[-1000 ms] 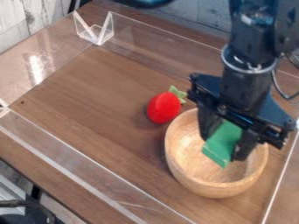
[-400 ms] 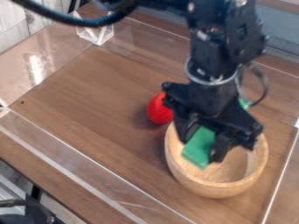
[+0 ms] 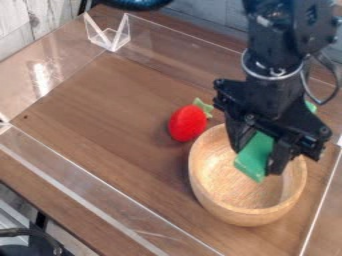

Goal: Put the green block in the brown bowl

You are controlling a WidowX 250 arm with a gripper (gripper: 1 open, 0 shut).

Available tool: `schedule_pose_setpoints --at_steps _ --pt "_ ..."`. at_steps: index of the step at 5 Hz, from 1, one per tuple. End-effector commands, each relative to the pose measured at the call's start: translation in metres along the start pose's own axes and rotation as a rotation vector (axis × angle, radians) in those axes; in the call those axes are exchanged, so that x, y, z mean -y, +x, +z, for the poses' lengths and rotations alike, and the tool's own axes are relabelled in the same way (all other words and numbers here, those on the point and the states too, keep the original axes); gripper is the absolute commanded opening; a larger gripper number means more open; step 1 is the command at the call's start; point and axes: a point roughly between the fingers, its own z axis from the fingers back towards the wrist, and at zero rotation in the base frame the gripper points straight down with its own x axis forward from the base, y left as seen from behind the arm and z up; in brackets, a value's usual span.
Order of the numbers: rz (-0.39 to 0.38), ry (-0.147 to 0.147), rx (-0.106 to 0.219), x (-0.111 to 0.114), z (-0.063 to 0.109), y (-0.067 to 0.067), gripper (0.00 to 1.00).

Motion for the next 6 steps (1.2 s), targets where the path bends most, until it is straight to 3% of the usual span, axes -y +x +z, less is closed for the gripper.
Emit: schedule_pose_setpoints --at_steps 1,2,4,6 --pt "-0.052 -0.02 0.018 -0.009 0.003 -0.005 0.0" --pt "-0.096 -0.043 0.011 -0.018 0.006 0.0 0.0" --pt "-0.139 -0.046 0.025 -0.012 0.025 0.001 0.0" --pt "-0.15 -0.049 0.057 0.018 0.024 0.0 0.0"
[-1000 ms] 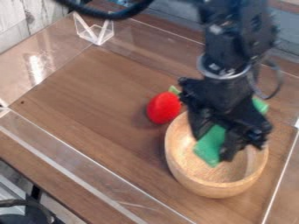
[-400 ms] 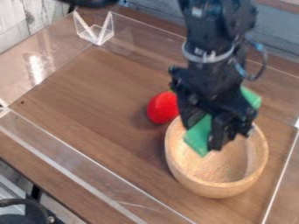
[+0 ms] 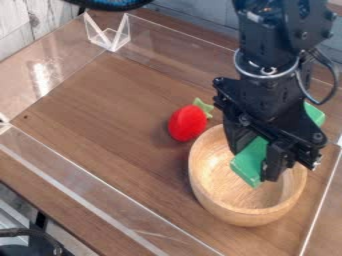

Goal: Put the green block in the brown bowl

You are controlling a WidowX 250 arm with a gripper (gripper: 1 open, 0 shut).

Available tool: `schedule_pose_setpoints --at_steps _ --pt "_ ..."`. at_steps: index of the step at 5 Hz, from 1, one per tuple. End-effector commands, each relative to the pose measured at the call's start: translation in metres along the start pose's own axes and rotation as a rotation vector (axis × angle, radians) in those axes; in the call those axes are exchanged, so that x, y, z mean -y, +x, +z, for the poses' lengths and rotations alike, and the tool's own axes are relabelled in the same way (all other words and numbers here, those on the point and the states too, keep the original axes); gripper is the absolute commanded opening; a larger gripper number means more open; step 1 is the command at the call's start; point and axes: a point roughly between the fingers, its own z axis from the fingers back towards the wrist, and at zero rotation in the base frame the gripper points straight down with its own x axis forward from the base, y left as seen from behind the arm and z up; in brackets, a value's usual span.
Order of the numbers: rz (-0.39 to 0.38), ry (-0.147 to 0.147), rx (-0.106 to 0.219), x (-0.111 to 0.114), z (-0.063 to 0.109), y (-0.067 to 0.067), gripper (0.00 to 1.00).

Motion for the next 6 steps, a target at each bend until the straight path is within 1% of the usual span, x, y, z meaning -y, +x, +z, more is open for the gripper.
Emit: schedule_pose_setpoints --at_steps 1,2,3,4,5,6 --pt "-0.022 -0.008 0.045 -0.008 0.017 0.011 1.0" --pt "-0.091 -0.001 0.016 -0.027 0.029 0.014 1.0" --pt "-0.143 0.014 -0.001 -0.046 0.047 0.024 1.0" --pt "-0.126 0.026 -0.006 -0.047 0.036 0.049 0.0" --pt "-0.128 0.035 -0.004 -0.042 0.019 0.074 0.0" --pt "-0.153 0.034 0.001 -0.035 0.009 0.09 0.0"
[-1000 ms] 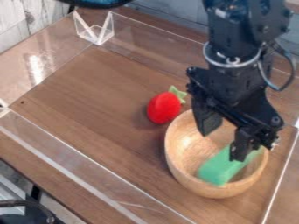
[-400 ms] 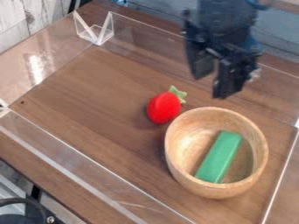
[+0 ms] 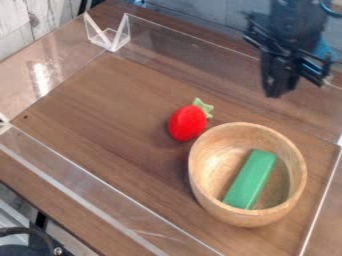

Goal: Put the green block in the brown bowl

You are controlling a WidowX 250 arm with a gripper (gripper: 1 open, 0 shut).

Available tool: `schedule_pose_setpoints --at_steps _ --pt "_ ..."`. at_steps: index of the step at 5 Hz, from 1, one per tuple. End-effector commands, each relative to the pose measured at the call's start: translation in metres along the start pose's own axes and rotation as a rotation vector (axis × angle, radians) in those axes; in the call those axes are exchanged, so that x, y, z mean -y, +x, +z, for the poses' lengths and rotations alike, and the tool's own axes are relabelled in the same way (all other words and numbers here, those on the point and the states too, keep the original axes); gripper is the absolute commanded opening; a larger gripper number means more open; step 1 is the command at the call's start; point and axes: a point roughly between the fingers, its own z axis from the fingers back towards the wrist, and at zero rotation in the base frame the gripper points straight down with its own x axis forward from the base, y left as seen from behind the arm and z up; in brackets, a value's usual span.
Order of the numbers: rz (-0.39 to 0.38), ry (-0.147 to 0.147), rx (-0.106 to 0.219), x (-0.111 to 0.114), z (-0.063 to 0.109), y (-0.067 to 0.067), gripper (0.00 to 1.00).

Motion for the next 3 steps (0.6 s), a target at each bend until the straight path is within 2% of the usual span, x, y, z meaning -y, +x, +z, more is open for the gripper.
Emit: schedule_pose_setpoints --at_steps 1,3 --pt "-0.029 0.014 0.067 -0.006 0.011 0.02 0.0" --pt "-0.021 0.018 0.07 0.021 0.01 0.055 0.0"
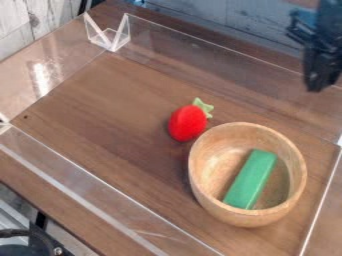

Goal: Put the green block in the brown bowl

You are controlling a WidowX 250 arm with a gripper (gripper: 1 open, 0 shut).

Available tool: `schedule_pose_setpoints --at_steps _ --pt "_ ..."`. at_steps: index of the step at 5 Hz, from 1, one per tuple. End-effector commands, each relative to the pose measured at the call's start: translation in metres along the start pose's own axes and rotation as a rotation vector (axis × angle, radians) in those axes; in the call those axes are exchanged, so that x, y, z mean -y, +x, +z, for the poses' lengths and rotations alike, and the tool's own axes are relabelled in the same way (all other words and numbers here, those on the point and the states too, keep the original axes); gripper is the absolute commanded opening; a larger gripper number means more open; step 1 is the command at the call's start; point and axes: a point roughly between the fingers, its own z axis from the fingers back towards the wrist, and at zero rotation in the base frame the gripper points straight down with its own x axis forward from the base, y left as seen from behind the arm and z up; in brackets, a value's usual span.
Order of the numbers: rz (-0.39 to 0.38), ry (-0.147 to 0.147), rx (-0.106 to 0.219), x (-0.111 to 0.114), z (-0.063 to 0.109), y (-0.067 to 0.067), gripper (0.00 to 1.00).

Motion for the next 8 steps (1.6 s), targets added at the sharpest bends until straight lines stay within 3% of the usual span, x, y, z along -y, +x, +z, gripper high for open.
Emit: schedule_pose_setpoints --at_steps 1,4,5,7,8 --pt "0.014 0.012 0.06 -0.006 0.019 0.01 0.0" --pt "0.089 0.043 0.021 -0.042 0.019 0.011 0.0" --pt "0.128 0.05 0.014 -0.053 0.014 0.013 0.0" --pt "0.225 0.057 0.007 -0.052 -0.006 0.006 0.0" --pt "0.212 0.049 0.005 -0.057 -0.014 0.004 0.0"
